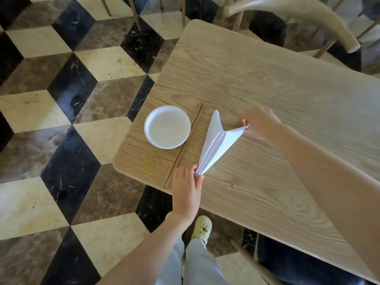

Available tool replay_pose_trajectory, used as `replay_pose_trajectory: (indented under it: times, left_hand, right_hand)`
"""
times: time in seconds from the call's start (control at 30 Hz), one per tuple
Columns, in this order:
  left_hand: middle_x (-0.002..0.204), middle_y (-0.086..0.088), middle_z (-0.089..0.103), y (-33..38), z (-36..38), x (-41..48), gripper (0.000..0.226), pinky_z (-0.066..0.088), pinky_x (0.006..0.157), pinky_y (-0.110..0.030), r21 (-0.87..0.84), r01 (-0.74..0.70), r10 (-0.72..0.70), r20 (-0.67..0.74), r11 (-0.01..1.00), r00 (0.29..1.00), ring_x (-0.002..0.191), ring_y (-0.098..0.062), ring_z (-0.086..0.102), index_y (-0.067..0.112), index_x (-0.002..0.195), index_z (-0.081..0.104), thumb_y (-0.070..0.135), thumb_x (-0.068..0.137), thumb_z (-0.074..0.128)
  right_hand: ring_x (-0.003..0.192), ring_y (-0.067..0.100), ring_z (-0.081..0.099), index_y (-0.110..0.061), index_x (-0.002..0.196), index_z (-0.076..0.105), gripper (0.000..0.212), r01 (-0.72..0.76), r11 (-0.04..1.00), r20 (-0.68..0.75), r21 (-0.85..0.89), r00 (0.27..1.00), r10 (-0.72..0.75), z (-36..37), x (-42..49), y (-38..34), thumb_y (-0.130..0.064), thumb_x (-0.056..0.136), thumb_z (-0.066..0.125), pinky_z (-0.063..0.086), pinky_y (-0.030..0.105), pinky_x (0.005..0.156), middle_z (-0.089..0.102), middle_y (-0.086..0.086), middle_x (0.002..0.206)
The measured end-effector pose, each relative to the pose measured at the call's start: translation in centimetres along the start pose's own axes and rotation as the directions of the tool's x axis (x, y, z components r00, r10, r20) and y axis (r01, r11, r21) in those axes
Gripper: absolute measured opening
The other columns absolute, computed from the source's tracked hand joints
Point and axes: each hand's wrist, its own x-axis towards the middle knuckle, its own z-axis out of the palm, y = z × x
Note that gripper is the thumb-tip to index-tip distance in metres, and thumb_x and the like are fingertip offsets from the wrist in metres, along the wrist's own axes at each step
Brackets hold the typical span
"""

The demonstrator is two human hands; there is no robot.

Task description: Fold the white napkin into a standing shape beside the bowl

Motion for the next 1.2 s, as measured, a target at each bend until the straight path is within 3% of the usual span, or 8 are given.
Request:
replay_pose_trajectory:
  times: [0.17,0.23,0.3,0.43,0.67,0.97,1.07,1.2]
  left_hand:
    - [0.082,-0.007,0.064,0.0,0.0,-0.2,0.023,0.048,0.07,-0.027,0.005,-0.029,0.029,-0.01,1.0,1.0,0.076,-0.02,0.057,0.003,0.099,0.063,0.007,0.078,0.072]
    - [0.082,-0.008,0.064,-0.2,0.1,-0.2,0.022,0.047,0.07,-0.025,0.005,-0.038,0.038,-0.007,0.999,0.999,0.076,-0.02,0.057,0.003,0.098,0.062,0.007,0.079,0.071]
    - [0.082,-0.008,0.064,-0.3,0.2,-0.2,0.02,0.046,0.071,-0.024,0.007,-0.045,0.046,-0.011,0.999,0.999,0.076,-0.02,0.057,0.003,0.097,0.062,0.007,0.079,0.071]
    - [0.082,-0.008,0.064,-0.3,0.3,-0.2,0.018,0.047,0.071,-0.025,0.012,-0.053,0.053,-0.022,0.999,0.998,0.077,-0.02,0.057,0.002,0.095,0.062,0.006,0.079,0.071]
    - [0.08,-0.005,0.063,0.0,0.6,-0.7,0.017,0.041,0.07,-0.019,-0.034,-0.058,0.057,-0.015,0.998,0.998,0.073,-0.017,0.056,0.004,0.088,0.061,0.008,0.077,0.073]
    - [0.084,0.003,0.053,-0.2,-0.5,0.0,0.029,0.036,0.071,-0.022,-0.017,-0.052,0.054,0.143,0.999,0.988,0.079,-0.011,0.043,0.009,0.097,0.056,0.025,0.079,0.072]
    - [0.093,-0.001,0.057,-0.1,-1.6,0.9,0.026,0.039,0.071,-0.022,-0.005,-0.073,0.072,0.277,0.997,0.958,0.083,-0.013,0.048,0.009,0.1,0.053,0.027,0.085,0.065]
    - [0.104,-0.005,0.059,0.9,-3.7,2.9,0.03,0.043,0.069,-0.027,0.101,-0.067,0.009,0.49,0.993,0.871,0.091,-0.02,0.057,0.009,0.109,0.05,0.028,0.087,0.06]
  right_hand:
    - [0.107,0.029,0.052,-0.022,0.097,0.064,0.029,-0.119,0.987,0.028,0.111,0.993,0.117,-0.9,0.0,-1.0,-0.006,0.083,0.045,0.042,0.035,0.09,0.063,0.006,0.106]
    - [0.078,0.028,0.055,-0.018,0.075,0.058,0.024,-0.191,0.928,-0.017,0.32,0.978,0.207,-1.7,0.5,-2.3,-0.009,0.085,0.038,0.043,0.03,0.061,0.06,0.008,0.08]
    - [0.051,0.021,0.036,-0.017,0.056,0.037,0.03,-0.212,0.84,-0.017,0.5,0.967,0.254,-2.2,1.4,-4.1,-0.015,0.086,0.038,0.026,0.025,0.045,0.041,0.002,0.057]
    - [0.049,0.014,0.033,-0.014,0.055,0.035,0.04,-0.24,0.773,0.088,0.587,0.968,0.234,-2.0,3.1,-6.8,-0.029,0.09,0.047,0.026,0.025,0.043,0.037,0.002,0.057]
    - [0.044,0.015,0.031,-0.013,0.054,0.034,0.029,-0.34,0.662,0.148,0.668,0.932,0.33,-1.6,4.2,-7.8,-0.003,0.078,0.046,0.024,0.019,0.041,0.036,0.001,0.052]
    - [0.069,0.026,0.043,-0.015,0.058,0.035,0.032,-0.337,0.665,-0.019,0.666,0.884,0.466,-1.0,0.4,-4.3,-0.022,0.089,0.036,0.029,0.027,0.049,0.045,0.008,0.065]
    - [0.096,0.036,0.053,-0.005,0.089,0.053,0.028,-0.364,0.67,-0.035,0.647,0.864,0.503,0.4,-2.1,-3.3,-0.023,0.094,0.032,0.043,0.038,0.076,0.058,0.024,0.104]
    - [0.119,0.042,0.044,0.002,0.123,0.044,0.037,-0.448,0.65,0.053,0.614,0.845,0.532,1.0,-5.0,-2.8,-0.021,0.096,0.03,0.039,0.044,0.095,0.046,0.026,0.13]
